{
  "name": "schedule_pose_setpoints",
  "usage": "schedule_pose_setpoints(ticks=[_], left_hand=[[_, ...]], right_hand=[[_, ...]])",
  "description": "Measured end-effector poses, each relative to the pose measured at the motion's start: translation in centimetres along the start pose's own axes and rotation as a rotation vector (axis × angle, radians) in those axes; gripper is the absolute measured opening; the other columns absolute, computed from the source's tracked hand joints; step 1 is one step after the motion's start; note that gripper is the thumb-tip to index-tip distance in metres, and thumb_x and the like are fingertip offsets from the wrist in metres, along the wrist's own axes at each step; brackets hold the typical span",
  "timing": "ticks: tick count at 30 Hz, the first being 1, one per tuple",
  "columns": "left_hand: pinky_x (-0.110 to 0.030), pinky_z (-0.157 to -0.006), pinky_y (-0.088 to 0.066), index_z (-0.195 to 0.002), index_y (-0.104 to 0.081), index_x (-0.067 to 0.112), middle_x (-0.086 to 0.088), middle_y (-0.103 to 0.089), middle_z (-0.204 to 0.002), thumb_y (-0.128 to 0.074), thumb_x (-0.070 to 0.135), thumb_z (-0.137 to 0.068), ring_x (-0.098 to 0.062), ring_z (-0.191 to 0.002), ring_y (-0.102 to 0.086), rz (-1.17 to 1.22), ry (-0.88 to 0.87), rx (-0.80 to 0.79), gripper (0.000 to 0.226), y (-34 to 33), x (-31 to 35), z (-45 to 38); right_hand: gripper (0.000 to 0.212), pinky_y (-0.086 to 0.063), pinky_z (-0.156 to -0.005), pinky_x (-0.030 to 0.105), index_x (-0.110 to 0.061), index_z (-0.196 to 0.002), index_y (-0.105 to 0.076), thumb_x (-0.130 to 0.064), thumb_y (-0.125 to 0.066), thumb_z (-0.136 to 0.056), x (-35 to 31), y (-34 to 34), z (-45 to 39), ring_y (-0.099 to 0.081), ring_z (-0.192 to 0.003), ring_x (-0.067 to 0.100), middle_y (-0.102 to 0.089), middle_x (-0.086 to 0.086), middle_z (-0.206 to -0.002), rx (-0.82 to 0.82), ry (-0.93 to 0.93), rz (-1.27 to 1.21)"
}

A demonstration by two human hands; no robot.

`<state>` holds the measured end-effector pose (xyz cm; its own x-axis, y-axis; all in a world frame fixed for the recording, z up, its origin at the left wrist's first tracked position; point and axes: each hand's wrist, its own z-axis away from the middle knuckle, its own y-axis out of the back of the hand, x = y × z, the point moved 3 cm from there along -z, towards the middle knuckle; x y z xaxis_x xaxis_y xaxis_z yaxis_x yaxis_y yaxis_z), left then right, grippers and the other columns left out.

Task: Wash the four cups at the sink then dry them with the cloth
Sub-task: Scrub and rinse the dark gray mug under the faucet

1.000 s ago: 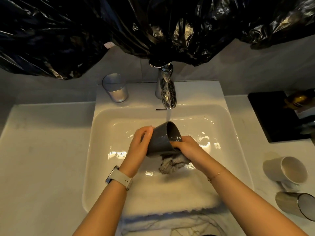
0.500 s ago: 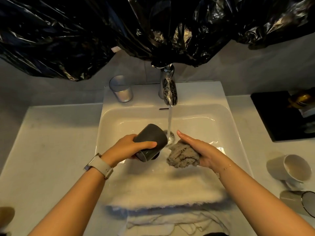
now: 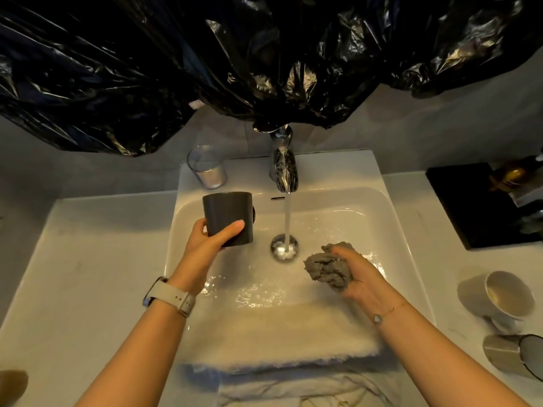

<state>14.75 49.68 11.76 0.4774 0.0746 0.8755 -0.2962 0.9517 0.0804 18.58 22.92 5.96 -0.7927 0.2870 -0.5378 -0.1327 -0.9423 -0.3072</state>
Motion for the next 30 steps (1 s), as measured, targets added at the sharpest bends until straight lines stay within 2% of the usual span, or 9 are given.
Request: schedule_pose_setpoints(ticks=[3,6,10,14,20,23,25,27,30], left_hand=[[-0.021,-0.087,-0.048,-0.141,-0.032,0.024,0.01,-0.053,-0.122,-0.085,0.031,-0.069,-0.005,-0.108,-0.055,-0.03,-0.205,0.122,0.09,-1.5,1.0,-1.2],[-0.022,-0.092,-0.045,-0.142,-0.025,0.022,0.011,-0.045,-0.125,-0.088,0.02,-0.07,-0.008,-0.112,-0.05,-0.108,-0.34,0.165,0.095,-3.0,1.6,-3.4],[-0.026,-0.103,-0.046,-0.14,-0.024,0.019,0.002,-0.045,-0.134,-0.089,0.018,-0.069,-0.016,-0.125,-0.049,-0.077,-0.441,0.218,0.096,-4.8,1.7,-6.7],[-0.012,-0.1,-0.044,-0.141,-0.026,0.015,-0.005,-0.043,-0.141,-0.089,0.014,-0.069,-0.017,-0.129,-0.046,-0.036,-0.483,0.27,0.096,-5.9,1.2,-9.2],[-0.024,-0.106,-0.044,-0.143,-0.032,0.012,-0.004,-0.045,-0.141,-0.089,0.016,-0.069,-0.017,-0.13,-0.047,-0.021,-0.478,0.312,0.093,-7.1,0.9,-11.5],[-0.038,-0.105,-0.047,-0.135,-0.047,0.011,-0.005,-0.055,-0.132,-0.088,0.037,-0.063,-0.021,-0.123,-0.053,-0.104,-0.495,0.421,0.086,-7.0,1.5,-12.4],[-0.045,-0.101,-0.046,-0.129,-0.053,0.006,-0.01,-0.059,-0.125,-0.082,0.047,-0.057,-0.027,-0.119,-0.052,-0.191,-0.477,0.498,0.088,-7.1,1.7,-12.7],[-0.044,-0.102,-0.042,-0.127,-0.053,0.002,-0.013,-0.059,-0.124,-0.085,0.041,-0.058,-0.032,-0.119,-0.05,-0.235,-0.44,0.538,0.086,-7.5,1.9,-12.5],[-0.048,-0.1,-0.044,-0.125,-0.054,-0.002,-0.018,-0.058,-0.122,-0.09,0.028,-0.061,-0.036,-0.117,-0.052,-0.207,-0.383,0.573,0.079,-8.0,1.8,-12.3]], right_hand=[[0.017,-0.039,-0.058,0.031,-0.015,-0.082,-0.052,-0.007,-0.065,-0.076,-0.8,-0.8,0.0,-0.059,-0.07,0.033,-0.06,0.019,-0.074,0.042,0.072,-0.022],[0.018,-0.035,-0.06,0.032,-0.018,-0.064,-0.054,-0.009,-0.07,-0.065,-1.5,-1.6,0.2,-0.053,-0.071,0.031,-0.052,0.013,-0.073,0.062,0.117,0.046],[0.01,-0.041,-0.052,0.028,-0.007,-0.074,-0.054,-0.001,-0.062,-0.072,-2.5,-2.4,1.1,-0.055,-0.052,0.02,-0.056,0.009,-0.066,0.074,0.192,0.174],[0.008,-0.047,-0.045,0.024,-0.003,-0.079,-0.057,0.005,-0.059,-0.078,-2.6,-2.6,1.5,-0.06,-0.047,0.018,-0.059,0.012,-0.061,0.075,0.213,0.241],[0.014,-0.053,-0.058,0.034,0.001,-0.089,-0.063,0.003,-0.063,-0.076,-2.6,-1.4,1.0,-0.067,-0.063,0.024,-0.069,0.014,-0.079,0.101,0.217,0.247],[0.013,-0.052,-0.066,0.04,0.0,-0.09,-0.063,0.007,-0.06,-0.079,-3.0,-1.0,0.9,-0.066,-0.068,0.028,-0.065,0.017,-0.081,0.129,0.25,0.243],[0.013,-0.046,-0.067,0.043,-0.001,-0.088,-0.059,0.01,-0.058,-0.081,-3.3,-1.2,0.9,-0.061,-0.067,0.031,-0.06,0.017,-0.078,0.111,0.274,0.235],[0.016,-0.045,-0.065,0.042,-0.003,-0.091,-0.058,0.01,-0.057,-0.082,-3.5,-1.4,1.0,-0.061,-0.066,0.03,-0.058,0.017,-0.078,0.092,0.299,0.228],[0.011,-0.053,-0.055,0.031,0.008,-0.093,-0.056,0.009,-0.06,-0.082,-3.6,-1.3,0.9,-0.065,-0.065,0.024,-0.062,0.018,-0.083,0.125,0.341,0.239]])
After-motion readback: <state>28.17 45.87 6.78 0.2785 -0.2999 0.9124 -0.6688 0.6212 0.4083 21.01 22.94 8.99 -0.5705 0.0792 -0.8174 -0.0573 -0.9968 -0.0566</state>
